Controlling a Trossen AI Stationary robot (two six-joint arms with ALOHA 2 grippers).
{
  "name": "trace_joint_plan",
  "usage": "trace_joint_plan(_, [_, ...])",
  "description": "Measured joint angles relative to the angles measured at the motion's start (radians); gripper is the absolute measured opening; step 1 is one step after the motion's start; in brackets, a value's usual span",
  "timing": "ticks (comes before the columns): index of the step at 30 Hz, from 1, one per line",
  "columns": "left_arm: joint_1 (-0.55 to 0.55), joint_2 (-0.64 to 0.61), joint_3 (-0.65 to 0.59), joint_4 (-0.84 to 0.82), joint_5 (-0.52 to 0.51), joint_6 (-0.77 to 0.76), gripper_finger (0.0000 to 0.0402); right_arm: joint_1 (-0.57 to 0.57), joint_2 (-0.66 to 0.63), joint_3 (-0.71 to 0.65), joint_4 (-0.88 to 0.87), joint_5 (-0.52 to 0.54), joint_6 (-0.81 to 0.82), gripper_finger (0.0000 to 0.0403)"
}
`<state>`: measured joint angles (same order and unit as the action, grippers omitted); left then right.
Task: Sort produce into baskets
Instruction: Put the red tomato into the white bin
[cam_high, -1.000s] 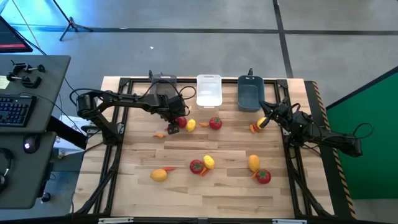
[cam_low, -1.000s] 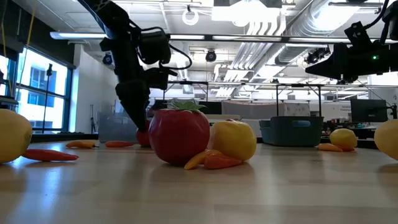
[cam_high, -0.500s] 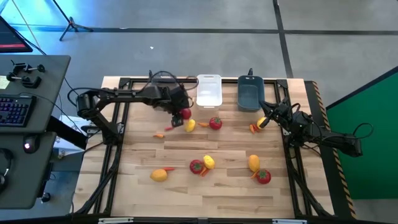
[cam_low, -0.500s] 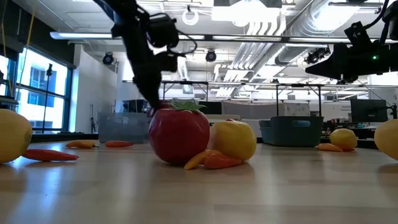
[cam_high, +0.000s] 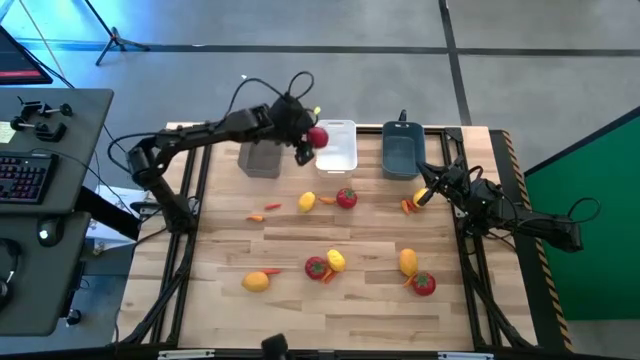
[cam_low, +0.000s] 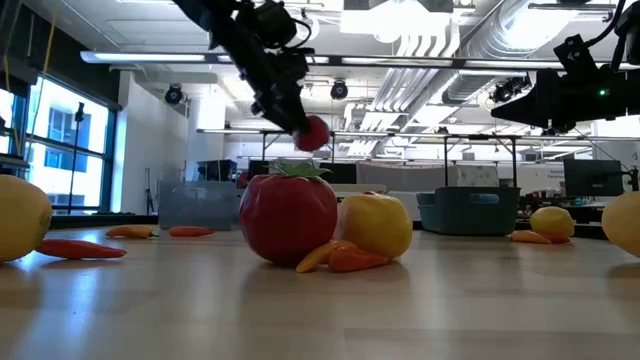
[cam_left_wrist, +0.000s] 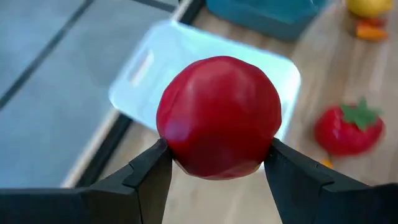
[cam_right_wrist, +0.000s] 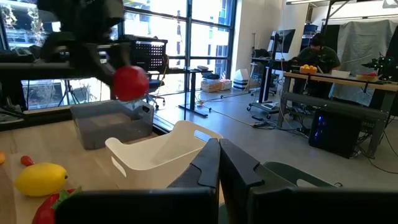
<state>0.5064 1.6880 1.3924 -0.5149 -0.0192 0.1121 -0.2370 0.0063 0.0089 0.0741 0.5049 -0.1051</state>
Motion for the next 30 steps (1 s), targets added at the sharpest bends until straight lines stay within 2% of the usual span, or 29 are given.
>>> trace_joint_plan(4, [0.035, 0.099, 0.1, -0.004, 0.064, 0.035, 0.0211, 0.0, 0.0, 0.0, 0.0, 0.0, 0.0, 0.0])
trace_joint_plan(13, [0.084, 0.329, 0.32, -0.093, 0.069, 0.146, 0.0211, 0.0, 0.0, 0.0, 0.0, 0.0, 0.0, 0.0])
trace_joint_plan(21, [0.09, 0.42, 0.351, -0.122, 0.061, 0.261, 0.0211, 0.0, 0.0, 0.0, 0.0, 0.0, 0.0, 0.0])
trace_joint_plan(30, [0.094, 0.46, 0.352, -0.066, 0.056, 0.284, 0.0211, 0.0, 0.0, 0.0, 0.0, 0.0, 0.0, 0.0])
